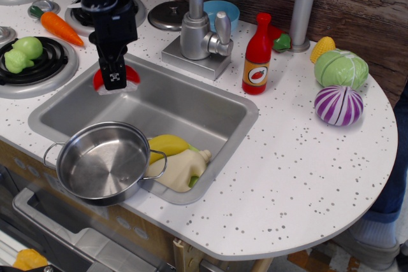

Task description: Take sushi out of pan

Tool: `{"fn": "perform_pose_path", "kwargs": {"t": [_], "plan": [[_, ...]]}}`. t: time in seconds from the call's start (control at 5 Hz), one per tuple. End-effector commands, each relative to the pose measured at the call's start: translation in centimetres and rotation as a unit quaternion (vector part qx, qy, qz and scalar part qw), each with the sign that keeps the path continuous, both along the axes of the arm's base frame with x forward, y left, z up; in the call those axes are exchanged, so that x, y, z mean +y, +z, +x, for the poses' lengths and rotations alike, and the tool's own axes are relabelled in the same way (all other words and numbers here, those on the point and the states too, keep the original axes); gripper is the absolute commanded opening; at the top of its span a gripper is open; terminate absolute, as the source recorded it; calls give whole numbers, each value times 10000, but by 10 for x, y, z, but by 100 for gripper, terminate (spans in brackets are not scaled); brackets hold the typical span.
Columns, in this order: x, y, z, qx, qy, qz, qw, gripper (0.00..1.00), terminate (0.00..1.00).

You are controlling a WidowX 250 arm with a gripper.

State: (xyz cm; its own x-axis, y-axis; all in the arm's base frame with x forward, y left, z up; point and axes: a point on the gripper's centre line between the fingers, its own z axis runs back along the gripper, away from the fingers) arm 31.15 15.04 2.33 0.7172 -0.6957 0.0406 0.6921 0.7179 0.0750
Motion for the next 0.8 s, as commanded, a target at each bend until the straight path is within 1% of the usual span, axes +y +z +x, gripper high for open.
{"fn": "perform_pose_path", "kwargs": {"t": [0.0,0.2,0.4,0.6], "plan": [[7,-10,4,-452,-145,26,9989,0,0],[8,-13,1,-580,-132,1,9982,0,0],[8,-13,1,-580,-132,1,9982,100,0],[8,-13,1,-580,-132,1,9982,100,0]]}}
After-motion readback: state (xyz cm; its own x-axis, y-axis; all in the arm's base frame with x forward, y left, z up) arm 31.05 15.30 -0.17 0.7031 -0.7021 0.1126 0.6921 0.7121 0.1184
